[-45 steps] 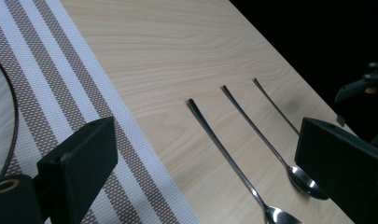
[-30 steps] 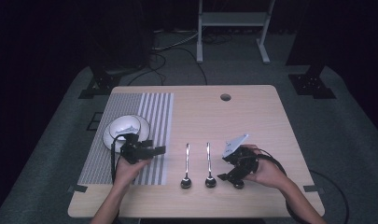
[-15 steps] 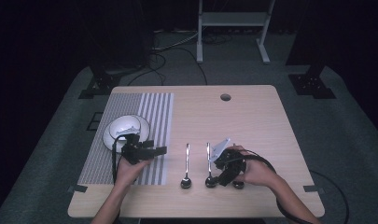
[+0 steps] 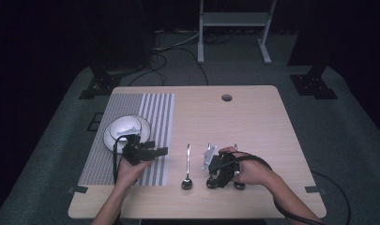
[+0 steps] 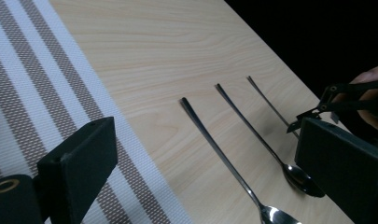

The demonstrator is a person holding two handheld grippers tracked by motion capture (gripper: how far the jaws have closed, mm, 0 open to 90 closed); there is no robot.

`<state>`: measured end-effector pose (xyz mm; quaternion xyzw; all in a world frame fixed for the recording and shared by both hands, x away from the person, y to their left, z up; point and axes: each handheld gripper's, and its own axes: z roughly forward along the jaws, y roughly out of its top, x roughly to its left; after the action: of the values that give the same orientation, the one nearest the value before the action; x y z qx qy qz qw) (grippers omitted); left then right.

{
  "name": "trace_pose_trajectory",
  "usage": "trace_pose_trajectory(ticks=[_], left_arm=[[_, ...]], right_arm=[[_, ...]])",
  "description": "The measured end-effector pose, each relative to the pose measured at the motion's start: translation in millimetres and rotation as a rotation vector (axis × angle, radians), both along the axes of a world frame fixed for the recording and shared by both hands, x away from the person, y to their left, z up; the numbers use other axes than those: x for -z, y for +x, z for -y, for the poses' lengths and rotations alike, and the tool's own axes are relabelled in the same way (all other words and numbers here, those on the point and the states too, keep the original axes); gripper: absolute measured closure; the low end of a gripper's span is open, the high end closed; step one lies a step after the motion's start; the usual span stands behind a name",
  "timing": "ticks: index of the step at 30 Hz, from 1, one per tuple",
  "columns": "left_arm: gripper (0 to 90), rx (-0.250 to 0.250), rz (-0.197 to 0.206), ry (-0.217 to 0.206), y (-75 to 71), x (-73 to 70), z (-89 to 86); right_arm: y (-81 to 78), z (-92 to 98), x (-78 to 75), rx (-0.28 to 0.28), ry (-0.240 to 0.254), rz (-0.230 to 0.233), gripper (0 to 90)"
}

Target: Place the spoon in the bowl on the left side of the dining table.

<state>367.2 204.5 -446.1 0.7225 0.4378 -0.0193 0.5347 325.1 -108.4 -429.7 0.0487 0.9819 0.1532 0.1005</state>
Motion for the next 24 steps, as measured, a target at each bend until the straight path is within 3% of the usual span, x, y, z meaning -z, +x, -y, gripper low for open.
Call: trace_pose_trajectory(ticks=[2,9,15,24], left_arm=[[4.9,0.019,0.009,-0.019,-0.6,-0.5,1.6],[4.9,0.013,0.014,-0.018,-1.4,-0.9,1.8],[4.9,0.013,0.01,-0.016,-0.6,0.0,3.0],[4.9,0.022,0.009,-0.015,-1.0,-0.2,5.0]], right_arm=[[-1.4,-3.4,0.1,-0.011,-0.017,0.011,34.0],[-9.8,-8.9,9.1,-0.05,-0.065,0.076,35.0],[-14.6,-9.0,13.7,-0.051,-0.068,0.119,36.3],[-14.3,-11.3,14.7,-0.038,-0.065,0.127,38.4]])
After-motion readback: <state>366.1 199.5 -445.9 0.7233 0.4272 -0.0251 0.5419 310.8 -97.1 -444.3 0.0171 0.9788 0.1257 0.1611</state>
